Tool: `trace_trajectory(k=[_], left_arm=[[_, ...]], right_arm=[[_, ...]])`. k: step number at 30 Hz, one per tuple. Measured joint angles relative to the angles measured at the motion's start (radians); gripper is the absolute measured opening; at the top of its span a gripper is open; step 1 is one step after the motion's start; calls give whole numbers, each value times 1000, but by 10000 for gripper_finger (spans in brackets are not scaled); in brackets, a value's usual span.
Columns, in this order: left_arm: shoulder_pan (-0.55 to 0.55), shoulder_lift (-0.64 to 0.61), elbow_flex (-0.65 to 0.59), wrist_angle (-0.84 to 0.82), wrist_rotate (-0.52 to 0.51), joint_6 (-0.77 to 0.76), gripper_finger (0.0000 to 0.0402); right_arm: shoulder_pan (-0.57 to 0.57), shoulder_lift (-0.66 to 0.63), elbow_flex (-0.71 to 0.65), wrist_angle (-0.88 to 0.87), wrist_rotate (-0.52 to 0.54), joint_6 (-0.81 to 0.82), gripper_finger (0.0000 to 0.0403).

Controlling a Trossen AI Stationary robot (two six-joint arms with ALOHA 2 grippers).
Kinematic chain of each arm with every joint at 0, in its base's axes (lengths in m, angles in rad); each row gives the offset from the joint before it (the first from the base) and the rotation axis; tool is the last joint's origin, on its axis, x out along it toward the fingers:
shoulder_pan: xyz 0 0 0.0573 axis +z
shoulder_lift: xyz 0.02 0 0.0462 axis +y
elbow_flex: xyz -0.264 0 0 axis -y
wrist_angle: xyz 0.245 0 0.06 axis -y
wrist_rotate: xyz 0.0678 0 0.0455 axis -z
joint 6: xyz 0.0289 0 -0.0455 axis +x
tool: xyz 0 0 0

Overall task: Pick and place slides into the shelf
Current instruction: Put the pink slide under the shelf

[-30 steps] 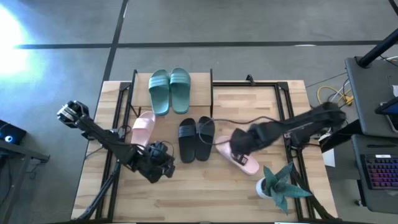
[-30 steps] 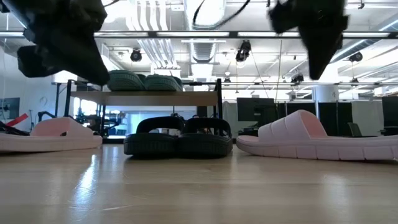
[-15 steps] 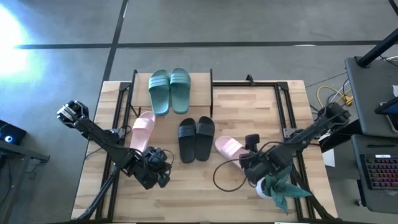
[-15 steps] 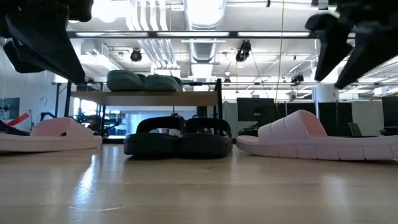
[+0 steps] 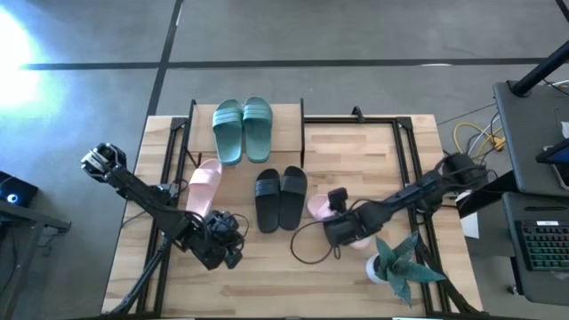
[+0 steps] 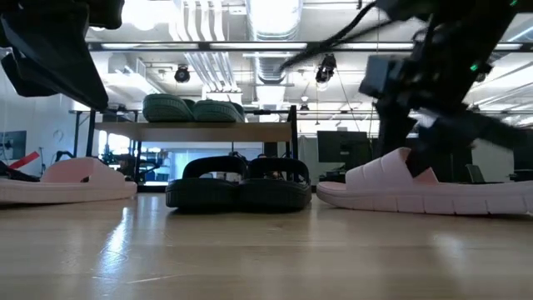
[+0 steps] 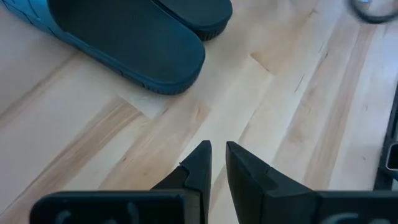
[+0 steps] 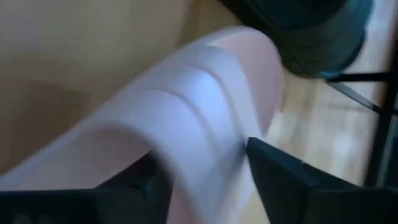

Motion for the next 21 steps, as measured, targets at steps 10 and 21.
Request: trace_trajectory(k=[10, 21], left_arm=[[-11, -13, 35, -21, 36, -1, 34], [-144, -89, 226, -702, -271, -408, 9]], right_arm=[[-48, -43, 124, -307, -52, 149, 14], [-95, 0, 529, -115, -152, 305, 10]])
